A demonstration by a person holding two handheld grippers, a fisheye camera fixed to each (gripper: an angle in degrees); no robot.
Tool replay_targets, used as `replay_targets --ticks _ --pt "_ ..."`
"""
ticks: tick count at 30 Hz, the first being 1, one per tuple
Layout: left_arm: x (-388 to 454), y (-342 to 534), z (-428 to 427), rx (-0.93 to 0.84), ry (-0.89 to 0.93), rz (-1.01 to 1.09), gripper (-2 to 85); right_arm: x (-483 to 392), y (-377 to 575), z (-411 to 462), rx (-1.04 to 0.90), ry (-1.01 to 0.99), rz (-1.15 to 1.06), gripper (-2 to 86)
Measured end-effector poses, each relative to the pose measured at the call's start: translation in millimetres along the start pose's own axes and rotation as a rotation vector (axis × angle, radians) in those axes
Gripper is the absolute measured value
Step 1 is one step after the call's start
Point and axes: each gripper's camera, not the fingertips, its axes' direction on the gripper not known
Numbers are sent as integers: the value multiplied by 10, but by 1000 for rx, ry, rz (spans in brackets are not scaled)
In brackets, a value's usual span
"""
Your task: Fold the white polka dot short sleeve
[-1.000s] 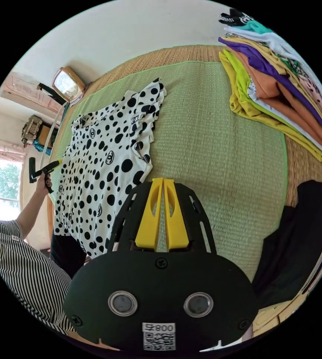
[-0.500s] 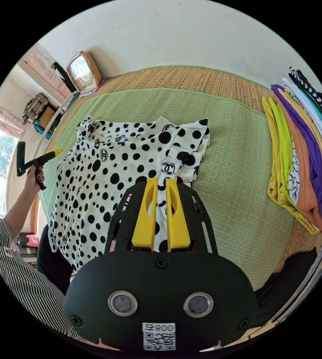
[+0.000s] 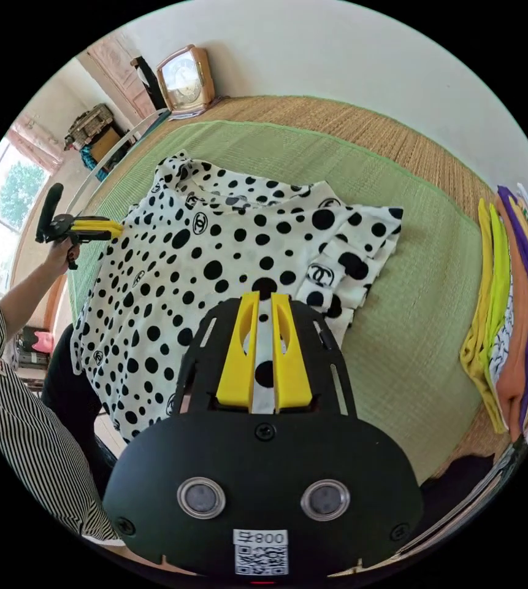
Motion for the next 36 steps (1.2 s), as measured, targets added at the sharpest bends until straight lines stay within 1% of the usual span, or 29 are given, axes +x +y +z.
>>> replay_targets --ticks 1,4,5,7,8,9,10,11,12,14,15,16,17,19,20,21,22,23,25,27,28,31,34,36 --pt "-82 93 -82 31 75 -40 52 30 57 8 -2 -10 15 37" --pt "-102 274 -282 127 154 -121 65 118 282 -47 19 -31 71 22" --pt "-81 298 -297 139 164 -130 67 121 324 -69 22 -21 81 19" --pt "22 304 -216 132 273 -148 72 119 341 -83 27 -16 91 15" --pt "52 287 -173 120 299 -146 73 119 323 -74 23 -23 94 13" --pt "109 246 -86 77 308 -146 67 123 291 -50 4 -22 98 10" --pt "140 216 -22 25 252 -165 59 125 276 -38 -6 -16 97 9" --pt "152 214 -15 17 217 -162 55 132 263 -29 -12 4 94 5" --pt "141 232 -45 37 175 -183 51 158 258 -39 -15 -1 99 4" --pt "74 254 -137 92 180 -245 55 207 266 -67 -8 -12 117 7" --pt "67 247 -225 165 200 -259 58 214 268 -109 19 -24 121 11" --pt "120 180 -305 230 210 -232 63 205 258 -135 37 -32 116 15" --pt "167 116 -335 248 206 -207 66 156 198 -171 61 -45 87 23" --pt "429 -290 -364 275 213 -51 77 16 17 -190 79 -51 8 40" --pt "503 -415 -353 275 224 -5 80 -108 -147 -184 84 -51 -64 50" --pt "660 -680 -315 267 240 90 86 -237 -330 -166 87 -51 -143 57" --pt "829 -957 -260 246 233 186 92 -300 -424 -152 83 -51 -181 59" --pt "912 -1086 -231 235 220 228 94 -420 -607 -125 72 -52 -255 63" --pt "1226 -1551 -96 175 171 387 101 -605 -850 -90 63 -38 -368 67" --pt "1442 -1819 1 131 133 500 104 -808 -1092 1 42 6 -495 74" --pt "1563 -1971 78 87 105 560 103 -843 -1142 36 32 14 -521 76" --pt "1787 -2245 252 -15 79 685 87 -927 -1347 233 -32 4 -602 79" --pt "1891 -2422 330 -69 65 748 46 -962 -1476 380 -83 -2 -651 66" --pt "1910 -2528 344 -97 95 763 37 -973 -1557 451 -118 21 -680 46"
